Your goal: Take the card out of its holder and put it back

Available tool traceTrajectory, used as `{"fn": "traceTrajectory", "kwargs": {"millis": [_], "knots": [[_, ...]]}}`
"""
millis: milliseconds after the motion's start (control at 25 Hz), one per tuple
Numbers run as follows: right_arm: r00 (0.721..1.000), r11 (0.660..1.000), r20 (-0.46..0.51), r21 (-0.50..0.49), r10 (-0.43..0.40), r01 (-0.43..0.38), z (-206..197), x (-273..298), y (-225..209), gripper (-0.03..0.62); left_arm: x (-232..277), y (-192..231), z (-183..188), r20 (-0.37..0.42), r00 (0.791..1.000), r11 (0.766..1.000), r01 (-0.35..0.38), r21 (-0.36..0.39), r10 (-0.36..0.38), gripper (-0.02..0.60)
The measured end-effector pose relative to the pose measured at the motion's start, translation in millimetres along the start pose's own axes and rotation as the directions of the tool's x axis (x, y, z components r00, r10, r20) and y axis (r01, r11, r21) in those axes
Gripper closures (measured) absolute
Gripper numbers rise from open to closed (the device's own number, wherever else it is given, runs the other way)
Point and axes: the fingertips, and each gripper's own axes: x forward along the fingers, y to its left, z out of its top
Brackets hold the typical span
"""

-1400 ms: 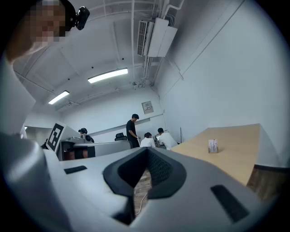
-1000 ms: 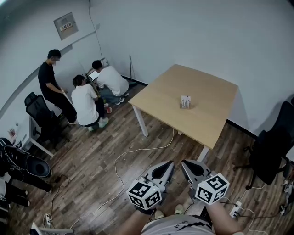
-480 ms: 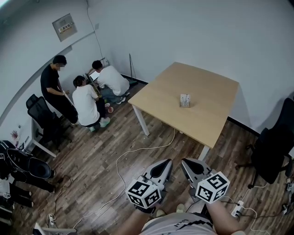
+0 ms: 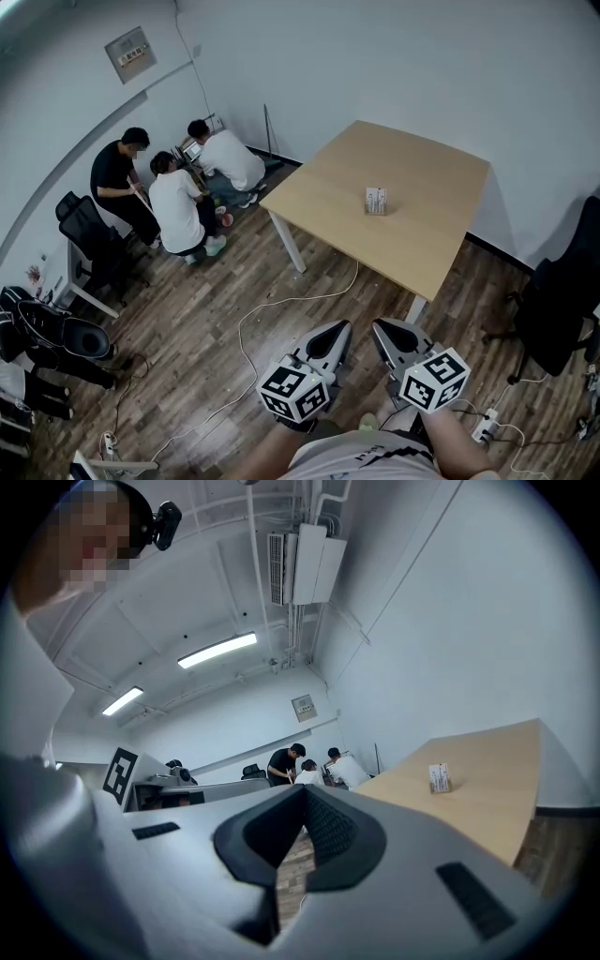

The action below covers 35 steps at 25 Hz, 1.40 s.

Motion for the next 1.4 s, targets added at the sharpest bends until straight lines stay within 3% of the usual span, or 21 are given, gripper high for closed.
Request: {"fn": "traceTrajectory", "kwargs": {"millis": [240, 560, 960, 1400], "knots": [[1.0, 1.0, -0.003, 0.015, -0.011, 0.011, 0.1, 5.9, -17.9, 0.582, 15.8, 5.6, -1.5, -0.014, 1.0, 1.0, -0.002, -0.01, 0.002, 0.569], [0.997, 0.997, -0.018, 0.015, -0.076, 0.076, 2.1, 37.8, -45.9, 0.582, 42.3, 42.9, 1.2, -0.016, 1.0, 0.999, 0.015, -0.028, -0.015, 0.569], [0.982, 0.982, -0.022, 0.003, -0.189, 0.189, 21.3, 133.6, -100.7, 0.582, 108.7, 138.5, 27.0, -0.031, 0.997, 0.997, 0.075, -0.028, -0.076, 0.569], [0.946, 0.946, 0.003, 0.006, -0.324, 0.324, 36.0, 230.4, -146.0, 0.582, 170.0, 236.7, 52.8, -0.069, 0.983, 0.985, 0.168, -0.027, -0.169, 0.569]]}}
